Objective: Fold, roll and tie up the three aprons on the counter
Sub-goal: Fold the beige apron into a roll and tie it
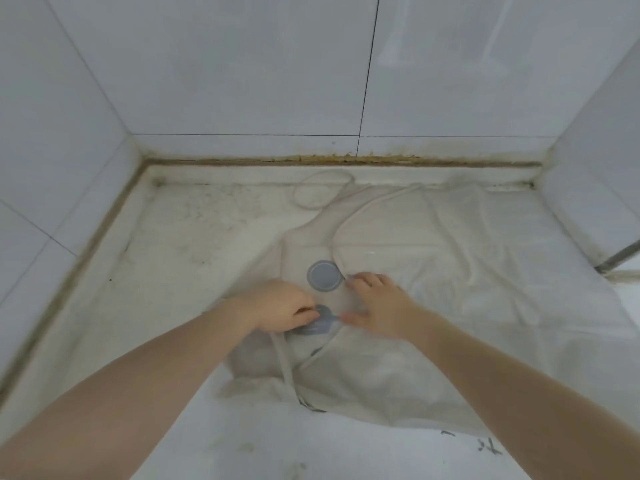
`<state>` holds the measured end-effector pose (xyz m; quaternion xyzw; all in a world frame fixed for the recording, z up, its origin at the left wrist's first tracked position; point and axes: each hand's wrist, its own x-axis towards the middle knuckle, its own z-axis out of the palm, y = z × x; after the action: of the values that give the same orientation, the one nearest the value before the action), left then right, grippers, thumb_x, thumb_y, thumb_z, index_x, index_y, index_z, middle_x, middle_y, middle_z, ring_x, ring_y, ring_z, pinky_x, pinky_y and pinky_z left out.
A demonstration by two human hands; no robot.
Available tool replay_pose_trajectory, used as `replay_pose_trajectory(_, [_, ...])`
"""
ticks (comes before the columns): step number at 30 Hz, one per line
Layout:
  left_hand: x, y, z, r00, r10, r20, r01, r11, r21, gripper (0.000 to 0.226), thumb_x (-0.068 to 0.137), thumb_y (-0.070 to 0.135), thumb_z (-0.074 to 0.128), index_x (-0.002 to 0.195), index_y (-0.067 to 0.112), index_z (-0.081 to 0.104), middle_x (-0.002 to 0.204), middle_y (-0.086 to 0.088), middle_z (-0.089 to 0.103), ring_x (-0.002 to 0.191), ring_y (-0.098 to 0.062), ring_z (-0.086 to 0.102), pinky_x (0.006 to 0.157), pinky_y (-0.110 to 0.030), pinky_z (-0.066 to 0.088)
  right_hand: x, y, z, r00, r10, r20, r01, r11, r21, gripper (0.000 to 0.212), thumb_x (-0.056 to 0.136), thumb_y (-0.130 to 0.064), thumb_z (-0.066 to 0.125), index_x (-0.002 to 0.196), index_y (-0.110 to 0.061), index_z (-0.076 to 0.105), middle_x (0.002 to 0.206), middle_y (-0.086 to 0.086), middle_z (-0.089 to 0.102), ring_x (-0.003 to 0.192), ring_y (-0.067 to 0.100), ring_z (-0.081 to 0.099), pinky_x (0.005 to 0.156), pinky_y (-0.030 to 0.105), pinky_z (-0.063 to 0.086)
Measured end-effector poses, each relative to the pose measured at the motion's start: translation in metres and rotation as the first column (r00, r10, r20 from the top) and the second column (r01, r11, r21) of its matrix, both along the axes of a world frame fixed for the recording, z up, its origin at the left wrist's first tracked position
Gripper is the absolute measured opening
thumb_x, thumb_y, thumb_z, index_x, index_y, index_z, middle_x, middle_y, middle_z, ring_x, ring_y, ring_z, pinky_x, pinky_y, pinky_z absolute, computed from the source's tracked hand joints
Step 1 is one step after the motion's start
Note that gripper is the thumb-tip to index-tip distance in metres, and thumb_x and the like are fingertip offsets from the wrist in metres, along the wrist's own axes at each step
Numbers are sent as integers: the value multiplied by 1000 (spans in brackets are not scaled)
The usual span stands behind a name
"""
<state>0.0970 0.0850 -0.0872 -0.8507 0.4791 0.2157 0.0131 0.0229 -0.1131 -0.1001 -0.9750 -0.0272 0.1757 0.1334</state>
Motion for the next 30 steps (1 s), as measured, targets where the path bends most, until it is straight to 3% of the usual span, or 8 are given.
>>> replay_pose_trajectory(4, [-15,12,12,986,-1,-169,24,990,136,48,95,56,34,78,16,56,79,-7,60,74,-23,55,69,-32,40,-12,6,-7,993,-18,-114,-5,980,-198,82,85,-67,43,149,-36,4,157,-14,-9,146,18,-5,110,61,17])
replay_pose_trajectory(9, [-31,25,45,995,-57,-76,64,993,96,41,78,56,60,73,14,59,65,0,57,70,-22,56,68,-27,40,-12,-4,18,959,-224,-172,158,931,-329,63,96,-47,41,149,-32,12,159,-1,-6,146,22,2,114,55,14])
replay_pose_trajectory(12, [-24,22,74,995,66,-73,-86,941,-329,17,84,28,55,83,14,66,71,-1,63,70,-21,57,68,-26,41,-12,4,42,955,-297,24,292,949,121,43,97,-33,47,138,-20,45,152,8,27,139,23,28,112,31,22])
replay_pose_trajectory(15, [-17,4,108,956,239,-170,-293,788,-541,16,91,8,51,95,9,66,79,-2,59,76,-15,51,65,-16,33,-16,24,91,928,-349,-134,323,568,757,37,99,-35,40,103,-13,69,114,0,65,110,13,56,94,21,38])
replay_pose_trajectory(21, [-9,-21,145,838,399,-371,-542,539,-644,27,92,16,48,119,12,52,111,1,54,102,-10,52,86,-19,38,-19,42,155,995,-75,-70,102,806,583,24,91,-22,60,69,-15,65,65,0,58,58,4,50,61,17,40])
replay_pose_trajectory(23, [-7,-24,150,817,460,-347,-572,572,-588,50,91,23,57,136,13,38,127,-3,48,120,-16,44,98,-26,33,-19,42,170,970,-174,-171,242,592,769,32,97,-19,50,66,-13,58,56,0,51,44,8,43,46,17,34])
replay_pose_trajectory(26, [-14,-25,160,800,426,-422,-596,487,-638,43,96,18,49,136,11,39,132,-5,47,124,-15,41,98,-19,31,-12,39,189,877,-284,-387,386,-65,920,33,101,-21,37,72,-12,50,57,3,53,36,9,41,35,17,30])
replay_pose_trajectory(30, [-31,-20,169,766,236,-598,-634,426,-645,26,100,32,40,95,12,56,90,6,54,82,-4,52,78,-17,40,4,36,201,833,-205,-513,187,-770,611,34,102,-19,34,75,-6,50,65,10,61,49,16,63,47,21,53])
